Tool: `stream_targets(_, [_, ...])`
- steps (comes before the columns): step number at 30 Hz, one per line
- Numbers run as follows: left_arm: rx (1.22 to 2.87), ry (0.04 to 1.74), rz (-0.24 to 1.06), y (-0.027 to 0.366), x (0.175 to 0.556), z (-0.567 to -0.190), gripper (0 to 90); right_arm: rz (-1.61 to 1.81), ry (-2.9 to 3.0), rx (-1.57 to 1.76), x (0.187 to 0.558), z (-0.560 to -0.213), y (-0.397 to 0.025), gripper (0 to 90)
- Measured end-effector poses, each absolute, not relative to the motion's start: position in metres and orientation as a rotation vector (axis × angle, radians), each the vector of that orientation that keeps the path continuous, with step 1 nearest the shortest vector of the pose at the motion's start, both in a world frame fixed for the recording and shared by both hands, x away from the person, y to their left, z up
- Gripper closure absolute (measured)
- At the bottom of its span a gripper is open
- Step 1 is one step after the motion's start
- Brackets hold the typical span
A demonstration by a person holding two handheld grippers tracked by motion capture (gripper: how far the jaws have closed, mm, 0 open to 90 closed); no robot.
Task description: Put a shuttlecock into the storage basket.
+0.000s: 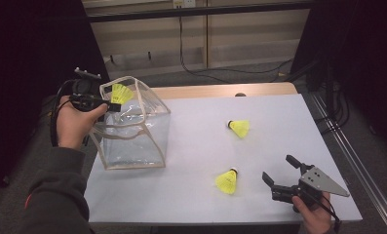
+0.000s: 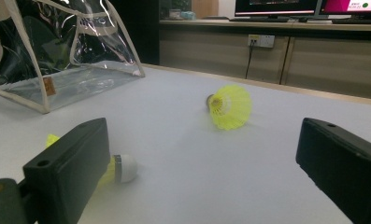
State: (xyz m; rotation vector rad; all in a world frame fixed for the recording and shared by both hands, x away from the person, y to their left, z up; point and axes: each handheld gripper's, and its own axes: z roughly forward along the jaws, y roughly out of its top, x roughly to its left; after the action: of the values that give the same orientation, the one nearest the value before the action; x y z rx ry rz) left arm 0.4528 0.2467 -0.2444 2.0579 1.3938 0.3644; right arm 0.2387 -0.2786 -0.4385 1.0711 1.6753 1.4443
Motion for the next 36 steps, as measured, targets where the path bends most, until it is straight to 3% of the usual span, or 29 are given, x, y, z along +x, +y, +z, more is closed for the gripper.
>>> stream_targets(36, [2.056,1.439,0.373,0.248,0.459,-0.257,64.6,1.444,1.678,1.071,0.239,-0.438,-0.279,2.8])
